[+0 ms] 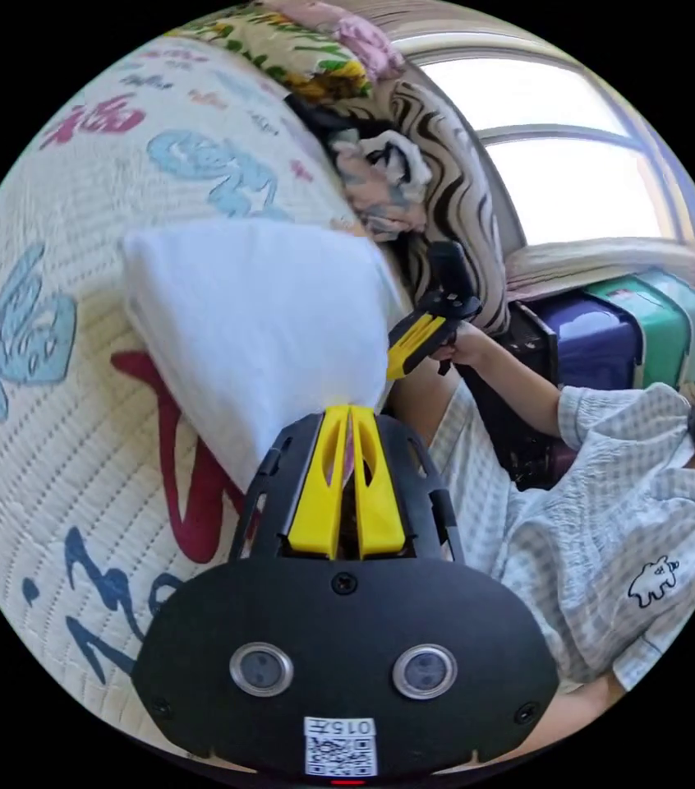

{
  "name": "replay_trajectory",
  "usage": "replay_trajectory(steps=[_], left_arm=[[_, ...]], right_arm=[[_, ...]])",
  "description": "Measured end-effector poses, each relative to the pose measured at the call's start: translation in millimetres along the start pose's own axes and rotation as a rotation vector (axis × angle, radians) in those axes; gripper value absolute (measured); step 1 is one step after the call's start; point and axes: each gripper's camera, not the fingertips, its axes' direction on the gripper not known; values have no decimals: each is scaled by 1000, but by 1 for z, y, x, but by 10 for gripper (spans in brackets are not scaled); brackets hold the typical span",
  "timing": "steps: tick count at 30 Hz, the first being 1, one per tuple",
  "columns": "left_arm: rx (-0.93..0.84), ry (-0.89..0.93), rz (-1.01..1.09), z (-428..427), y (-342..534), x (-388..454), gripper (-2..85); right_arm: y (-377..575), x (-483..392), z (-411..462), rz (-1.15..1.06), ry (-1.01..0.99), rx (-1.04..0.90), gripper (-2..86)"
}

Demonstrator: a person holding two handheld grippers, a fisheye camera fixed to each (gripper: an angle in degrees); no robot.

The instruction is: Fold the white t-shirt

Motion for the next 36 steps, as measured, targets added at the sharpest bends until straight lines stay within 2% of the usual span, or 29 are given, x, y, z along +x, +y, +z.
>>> replay_trajectory(steps=[3, 7, 10, 12, 14, 16, 18, 21, 26, 28, 32, 36], left_arm=[[1, 82, -84, -24, 15, -19, -8], [-22, 49, -108, -66, 27, -16, -7], [-13, 29, -125, -112, 40, -8, 4], [149, 32, -156, -167, 55, -6, 56], [279, 19, -173, -204, 65, -9, 93], [339, -7, -186, -226, 68, -13, 119], [303, 53, -212, -232, 58, -26, 132], [285, 166, -191, -233, 41, -27, 128], [223, 166, -121, -242, 12, 0, 119], [223, 217, -131, -255, 12, 2, 116], [247, 210, -131, -287, 20, 20, 110], [247, 250, -150, -312, 21, 36, 77]], right_arm=[[7, 41, -2, 96, -108, 48, -5], [16, 83, -17, 211, -150, 165, 0], [16, 95, -33, 170, -155, 211, 21], [21, 101, -48, 137, -134, 298, 59], [23, 117, -62, 158, -12, 388, 112], [16, 135, -63, 174, 45, 420, 130], [-1, 155, -51, 181, 85, 375, 146], [-26, 190, -34, 185, -27, 345, 147], [-39, 234, -13, 143, -229, 407, 163], [-48, 243, -2, 114, -296, 412, 157], [-82, 264, 36, 101, -246, 343, 131], [-119, 287, 71, 70, -363, 356, 83]])
